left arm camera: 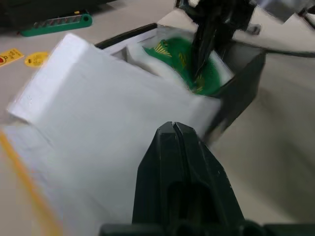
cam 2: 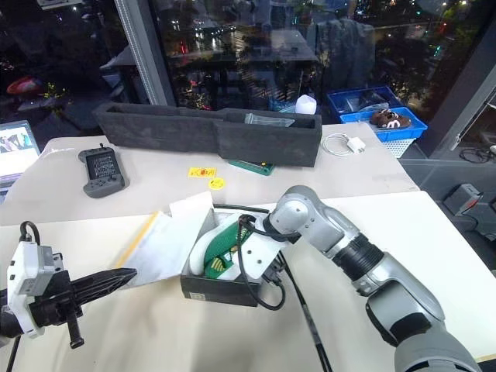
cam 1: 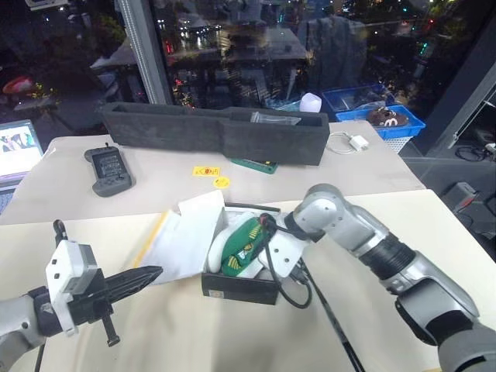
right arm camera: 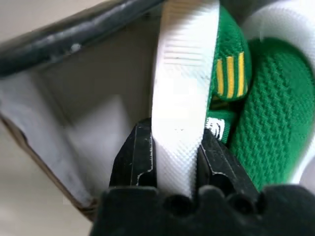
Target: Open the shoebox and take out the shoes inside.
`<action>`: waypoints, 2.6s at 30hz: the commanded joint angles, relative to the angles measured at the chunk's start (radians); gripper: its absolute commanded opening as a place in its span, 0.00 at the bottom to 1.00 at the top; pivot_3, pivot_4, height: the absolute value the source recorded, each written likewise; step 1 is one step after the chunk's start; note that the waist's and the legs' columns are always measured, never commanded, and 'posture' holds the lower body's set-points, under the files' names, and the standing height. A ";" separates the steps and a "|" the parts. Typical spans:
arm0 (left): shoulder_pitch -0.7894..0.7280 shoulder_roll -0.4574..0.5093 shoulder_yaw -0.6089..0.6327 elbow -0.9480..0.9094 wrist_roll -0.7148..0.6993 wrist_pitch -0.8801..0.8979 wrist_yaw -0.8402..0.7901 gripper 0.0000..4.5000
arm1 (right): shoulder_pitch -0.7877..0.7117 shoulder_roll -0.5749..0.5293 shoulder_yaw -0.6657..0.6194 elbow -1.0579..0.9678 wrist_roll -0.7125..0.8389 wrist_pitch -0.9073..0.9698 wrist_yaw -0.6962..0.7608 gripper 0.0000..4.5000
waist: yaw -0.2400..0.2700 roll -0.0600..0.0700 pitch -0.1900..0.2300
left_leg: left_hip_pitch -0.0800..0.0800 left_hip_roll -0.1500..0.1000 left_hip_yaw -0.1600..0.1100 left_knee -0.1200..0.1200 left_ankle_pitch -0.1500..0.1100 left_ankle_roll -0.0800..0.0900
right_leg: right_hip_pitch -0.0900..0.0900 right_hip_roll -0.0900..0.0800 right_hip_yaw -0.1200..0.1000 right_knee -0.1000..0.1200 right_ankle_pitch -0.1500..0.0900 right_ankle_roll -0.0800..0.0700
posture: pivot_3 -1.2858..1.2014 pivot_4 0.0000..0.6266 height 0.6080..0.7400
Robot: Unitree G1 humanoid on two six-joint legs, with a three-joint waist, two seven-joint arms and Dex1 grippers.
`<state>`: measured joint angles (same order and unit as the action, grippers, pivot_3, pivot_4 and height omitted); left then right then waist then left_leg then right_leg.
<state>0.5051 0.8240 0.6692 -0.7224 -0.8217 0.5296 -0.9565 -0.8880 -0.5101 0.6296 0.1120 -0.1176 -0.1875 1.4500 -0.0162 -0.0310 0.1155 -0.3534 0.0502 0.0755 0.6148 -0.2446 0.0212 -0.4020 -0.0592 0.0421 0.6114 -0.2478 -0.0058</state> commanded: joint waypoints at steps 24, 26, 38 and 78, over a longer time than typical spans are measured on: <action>0.016 0.014 0.022 -0.019 0.008 0.008 -0.009 0.00 | 0.045 -0.052 0.008 -0.107 -0.094 -0.245 -0.070 0.47 | 0.000 -0.001 0.000 | 0.000 0.000 0.007 -0.001 0.000 -0.001 | 0.000 0.001 -0.001 0.000 0.000 0.001 | 0.52 0.24 1.00; 0.018 0.014 0.023 -0.021 0.008 0.009 -0.008 0.00 | 0.037 -0.050 0.000 -0.101 -0.111 -0.270 -0.091 0.62 | 0.000 -0.001 0.000 | 0.000 0.000 0.007 -0.001 0.000 -0.001 | 0.000 0.001 -0.001 0.000 0.000 0.000 | 0.52 0.24 1.00; 0.006 0.017 0.019 -0.020 0.008 0.016 -0.002 0.00 | -0.005 -0.151 -0.017 -0.176 -0.068 -0.259 0.009 0.62 | 0.003 -0.001 0.000 | 0.000 0.000 0.007 0.000 0.000 -0.001 | 0.000 0.000 -0.001 -0.001 0.000 0.000 | 0.52 0.24 1.00; -0.031 0.029 0.003 -0.012 0.008 0.038 0.007 0.00 | -0.174 -0.148 -0.157 -0.222 0.146 -0.027 0.086 0.07 | 0.002 -0.001 0.000 | 0.000 0.000 0.006 0.000 0.000 -0.001 | 0.000 0.000 -0.001 0.000 0.000 0.000 | 0.52 0.24 1.00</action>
<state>0.4839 0.8387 0.6645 -0.7294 -0.8132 0.5704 -0.9494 -1.0141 -0.6615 0.5364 -0.1109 0.0164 -0.2111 1.5426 -0.0141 -0.0318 0.1156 -0.3532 0.0499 0.0816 0.6144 -0.2450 0.0198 -0.4024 -0.0591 0.0415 0.6110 -0.2478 -0.0054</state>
